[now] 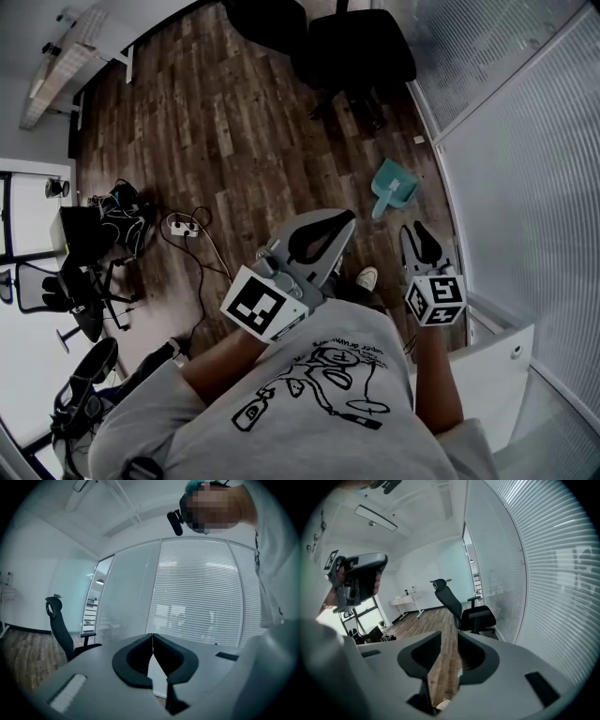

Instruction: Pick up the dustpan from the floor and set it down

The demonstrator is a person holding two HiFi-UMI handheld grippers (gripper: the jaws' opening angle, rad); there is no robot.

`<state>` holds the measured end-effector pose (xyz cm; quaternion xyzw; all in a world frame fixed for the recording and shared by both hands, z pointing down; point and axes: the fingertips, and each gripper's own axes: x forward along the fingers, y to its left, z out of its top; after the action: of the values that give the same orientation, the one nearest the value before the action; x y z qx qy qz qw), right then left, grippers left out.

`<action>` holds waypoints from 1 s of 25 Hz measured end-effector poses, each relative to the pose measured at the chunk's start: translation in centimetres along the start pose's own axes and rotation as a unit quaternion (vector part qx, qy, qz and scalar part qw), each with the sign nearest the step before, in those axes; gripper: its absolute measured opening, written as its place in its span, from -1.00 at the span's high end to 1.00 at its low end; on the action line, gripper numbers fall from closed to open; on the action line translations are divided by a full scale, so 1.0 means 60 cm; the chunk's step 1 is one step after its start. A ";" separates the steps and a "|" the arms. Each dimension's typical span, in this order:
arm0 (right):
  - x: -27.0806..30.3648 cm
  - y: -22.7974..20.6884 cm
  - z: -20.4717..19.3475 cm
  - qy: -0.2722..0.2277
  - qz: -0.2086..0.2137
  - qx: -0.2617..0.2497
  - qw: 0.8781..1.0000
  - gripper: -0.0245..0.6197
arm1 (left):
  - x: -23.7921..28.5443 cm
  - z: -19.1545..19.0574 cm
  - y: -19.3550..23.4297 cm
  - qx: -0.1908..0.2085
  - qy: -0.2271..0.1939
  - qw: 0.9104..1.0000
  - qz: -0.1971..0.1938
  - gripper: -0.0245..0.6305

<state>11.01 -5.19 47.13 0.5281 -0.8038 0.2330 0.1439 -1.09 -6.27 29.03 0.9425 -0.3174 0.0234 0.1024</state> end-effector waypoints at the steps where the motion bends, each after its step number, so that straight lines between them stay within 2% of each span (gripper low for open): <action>1: 0.006 -0.002 -0.010 0.007 0.001 0.004 1.000 0.68 | -0.002 0.000 0.001 0.000 0.001 1.000 0.001 0.92; 12: 0.094 -0.040 -0.119 0.076 0.015 0.057 0.995 0.55 | -0.011 -0.010 0.011 -0.002 0.009 1.000 0.002 0.92; 25: 0.194 -0.072 -0.234 0.149 0.026 0.124 0.981 0.46 | -0.024 -0.038 0.028 -0.014 0.024 1.000 0.009 0.92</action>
<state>10.11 -8.35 65.59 0.4800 -0.7516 0.4111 0.1891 -3.18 -6.25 31.37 0.9372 -0.3237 0.0424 0.1224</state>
